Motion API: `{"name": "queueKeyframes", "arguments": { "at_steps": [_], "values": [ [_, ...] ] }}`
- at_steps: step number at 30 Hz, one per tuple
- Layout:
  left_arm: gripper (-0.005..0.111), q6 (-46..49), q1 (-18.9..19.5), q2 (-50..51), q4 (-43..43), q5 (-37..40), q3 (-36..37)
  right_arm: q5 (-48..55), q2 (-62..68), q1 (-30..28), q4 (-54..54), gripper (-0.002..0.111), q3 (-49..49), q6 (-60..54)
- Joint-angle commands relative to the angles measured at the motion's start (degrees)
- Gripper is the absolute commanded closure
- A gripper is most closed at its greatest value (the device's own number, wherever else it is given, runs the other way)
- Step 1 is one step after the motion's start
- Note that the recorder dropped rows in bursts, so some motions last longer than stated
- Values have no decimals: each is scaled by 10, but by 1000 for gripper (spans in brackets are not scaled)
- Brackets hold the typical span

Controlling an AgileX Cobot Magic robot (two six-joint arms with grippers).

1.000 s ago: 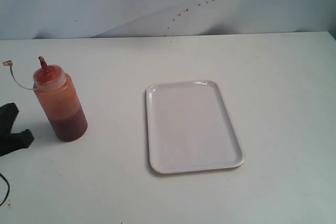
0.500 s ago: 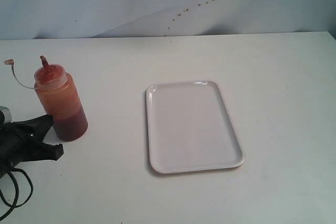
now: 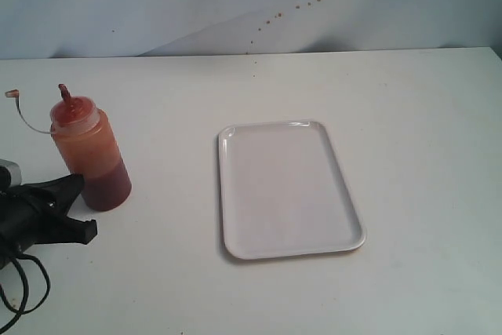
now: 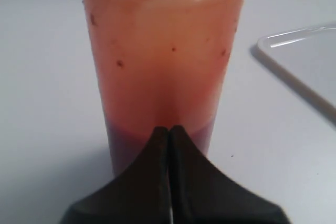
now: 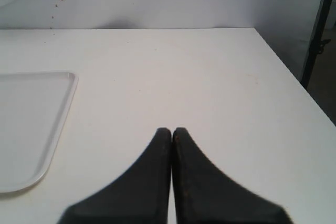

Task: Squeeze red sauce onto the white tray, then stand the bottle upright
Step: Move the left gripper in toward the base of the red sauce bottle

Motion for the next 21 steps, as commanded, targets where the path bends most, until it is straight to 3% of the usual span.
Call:
{"name": "queueKeyframes", "arguments": {
  "at_steps": [1,10,21],
  "values": [
    [106,1,1,2,0,10,-3,-1,-3,-3,3,108,1,1],
    [106,1,1,2,-12,59,-3,-1,-3,-3,3,108,1,1],
    [106,3,1,0,-24,56,17,-1,-3,-3,3,108,1,1]
  ]
}}
